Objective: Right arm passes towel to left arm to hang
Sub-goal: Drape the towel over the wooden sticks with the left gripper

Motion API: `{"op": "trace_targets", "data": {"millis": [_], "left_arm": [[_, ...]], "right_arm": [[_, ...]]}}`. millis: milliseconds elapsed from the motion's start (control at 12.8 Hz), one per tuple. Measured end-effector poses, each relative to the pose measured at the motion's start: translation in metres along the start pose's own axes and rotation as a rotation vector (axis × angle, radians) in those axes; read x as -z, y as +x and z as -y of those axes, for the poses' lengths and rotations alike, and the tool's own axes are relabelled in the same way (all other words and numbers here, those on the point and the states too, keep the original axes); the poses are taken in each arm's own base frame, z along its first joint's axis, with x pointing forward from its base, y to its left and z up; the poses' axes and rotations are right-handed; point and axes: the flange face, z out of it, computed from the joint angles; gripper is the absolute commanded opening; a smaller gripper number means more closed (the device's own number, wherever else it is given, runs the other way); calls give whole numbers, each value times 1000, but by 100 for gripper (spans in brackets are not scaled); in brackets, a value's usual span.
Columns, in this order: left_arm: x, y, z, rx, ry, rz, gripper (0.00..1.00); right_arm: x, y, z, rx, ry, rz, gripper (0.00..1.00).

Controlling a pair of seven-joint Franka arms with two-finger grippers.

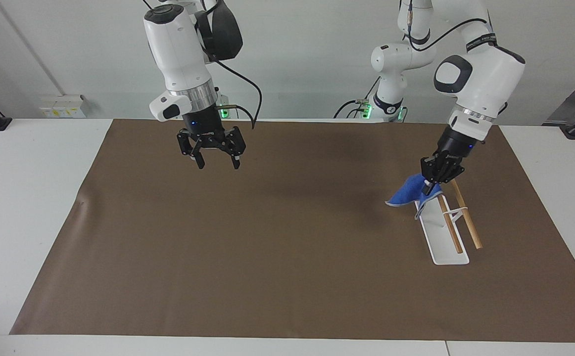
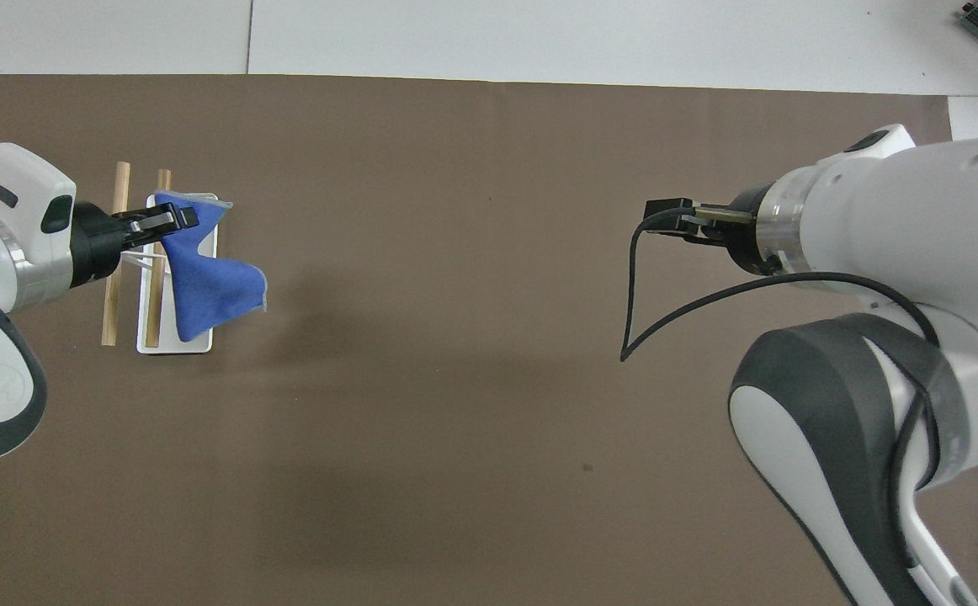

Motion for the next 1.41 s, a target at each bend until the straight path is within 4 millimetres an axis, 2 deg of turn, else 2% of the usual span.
{"op": "trace_targets", "data": {"millis": [235,391,547,782,938,1016,1251,1407], "left_arm": [[19,28,3,12,-15,-55,0],[21,40,25,48,-5,-69,0],[19,44,43,100,5,-67,0],[11,39,35,260,-5,-48,0],[3,32,27,301,-9,-52,0],[0,31,27,315,-10,-75,0],[-8,29,35,338,-5,-133,0],[-17,31,45,353,-2,-157,0]], "right_arm": [[26,19,-62,38,-48,59,100],[40,24,-101,17,-81,104,100],[47,24,-129,1,-136,145,100],[56,20,-142,-12,-147,171,100],[60,18,-148,-22,-150,181,100],[61,19,-157,-30,-151,181,100],[63,21,-190,-30,-155,197,100],[62,20,-198,-34,-156,207,100]]}}
